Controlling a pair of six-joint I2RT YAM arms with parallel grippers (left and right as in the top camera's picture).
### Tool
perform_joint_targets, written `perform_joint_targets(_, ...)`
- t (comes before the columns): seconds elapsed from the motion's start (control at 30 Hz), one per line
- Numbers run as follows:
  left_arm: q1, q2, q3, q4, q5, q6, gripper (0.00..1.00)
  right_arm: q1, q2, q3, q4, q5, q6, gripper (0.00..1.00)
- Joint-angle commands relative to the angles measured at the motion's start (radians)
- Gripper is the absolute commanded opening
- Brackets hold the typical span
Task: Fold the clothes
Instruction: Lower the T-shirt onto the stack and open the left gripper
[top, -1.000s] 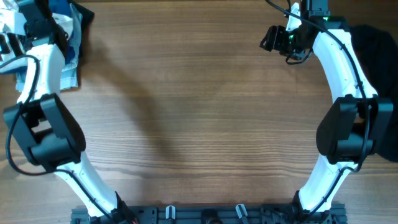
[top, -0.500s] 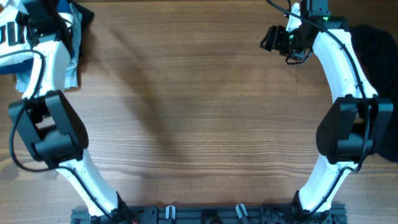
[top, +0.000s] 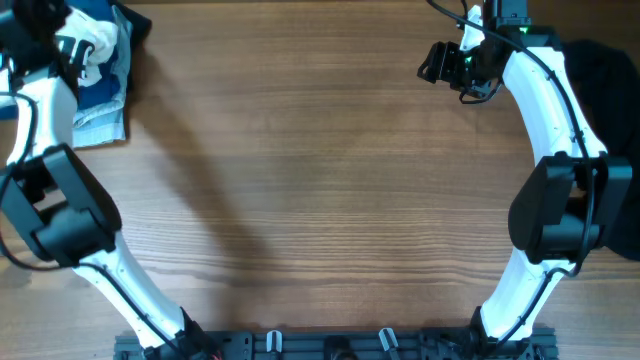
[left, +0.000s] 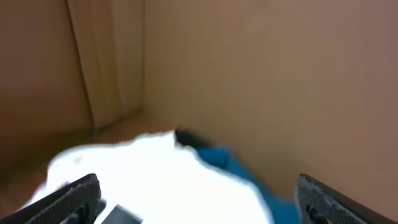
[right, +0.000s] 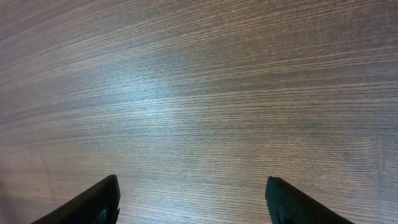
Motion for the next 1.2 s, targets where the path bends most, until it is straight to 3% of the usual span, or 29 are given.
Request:
perform_joint_targets(0.0,-0.011,0.139,0.008,-0.004,0.069,0.080,1.00,0.003,0.018,-0.008,0.002,-0.003,-0.016,0.77)
perform_joint_targets(0.17,-0.042,0.227,0.008,-0.065,0.061,0.099,1.00,0.003,0.018,-0.008,0.011,0.009,-0.018,0.84)
perform_joint_targets(0.2,-0.047,0.213,0.011,-0.065,0.060,0.106,1.00,0.003,0.018,-0.008,0.026,0.004,-0.032,0.88)
perform_joint_targets(0.23,-0.051,0.195,0.017,-0.065,0.047,0.106,1.00,0.003,0.018,0.000,0.035,-0.011,-0.072,0.99)
perform_joint_targets(0.33,-0.057,0.105,0.037,-0.082,0.013,0.105,1.00,-0.005,0.011,0.081,0.020,-0.015,-0.132,0.99)
perform_joint_targets(0.43,-0.063,-0.086,0.043,-0.139,0.013,0.105,1.00,-0.032,-0.023,0.280,-0.060,-0.007,-0.183,1.00)
perform_joint_targets(0.6,-0.075,-0.391,0.043,-0.427,0.016,0.101,1.00,-0.055,-0.143,0.563,-0.265,0.040,-0.312,1.00)
perform_joint_targets(0.83,-0.075,-0.583,0.043,-0.504,0.016,0.101,1.00,-0.055,-0.323,0.573,-0.278,0.100,-0.311,1.00)
perform_joint_targets(1.17,-0.074,-0.597,0.043,-0.505,0.016,0.101,1.00,-0.055,-0.329,0.571,-0.279,0.100,-0.311,1.00)
